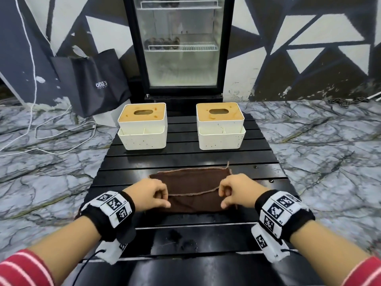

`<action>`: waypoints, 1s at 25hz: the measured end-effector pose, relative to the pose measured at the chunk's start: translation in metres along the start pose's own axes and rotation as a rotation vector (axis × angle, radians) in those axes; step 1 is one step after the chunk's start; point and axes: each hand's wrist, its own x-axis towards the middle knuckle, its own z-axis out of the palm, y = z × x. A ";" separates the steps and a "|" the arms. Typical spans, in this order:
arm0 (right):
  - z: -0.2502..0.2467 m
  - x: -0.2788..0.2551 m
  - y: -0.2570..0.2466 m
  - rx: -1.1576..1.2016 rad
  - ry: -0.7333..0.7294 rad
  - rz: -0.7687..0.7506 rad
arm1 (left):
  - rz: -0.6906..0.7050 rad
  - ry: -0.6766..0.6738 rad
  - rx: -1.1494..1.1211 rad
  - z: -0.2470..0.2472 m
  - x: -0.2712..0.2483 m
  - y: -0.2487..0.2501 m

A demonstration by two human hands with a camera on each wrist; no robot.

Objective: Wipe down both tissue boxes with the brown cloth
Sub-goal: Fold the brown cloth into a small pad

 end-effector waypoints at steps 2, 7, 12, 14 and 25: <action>0.009 -0.006 0.000 -0.027 -0.056 0.015 | 0.002 -0.066 0.017 0.005 -0.008 0.003; 0.015 -0.010 0.007 -0.099 -0.060 0.006 | -0.010 -0.012 0.060 0.008 -0.016 -0.003; 0.008 -0.018 0.018 -0.142 -0.016 0.012 | -0.002 0.013 0.075 0.005 -0.027 -0.007; 0.005 -0.025 0.019 -0.137 0.011 0.002 | -0.004 0.034 0.055 0.005 -0.032 -0.007; 0.008 -0.067 0.022 -0.079 -0.051 0.000 | 0.121 0.056 -0.026 0.010 -0.061 0.006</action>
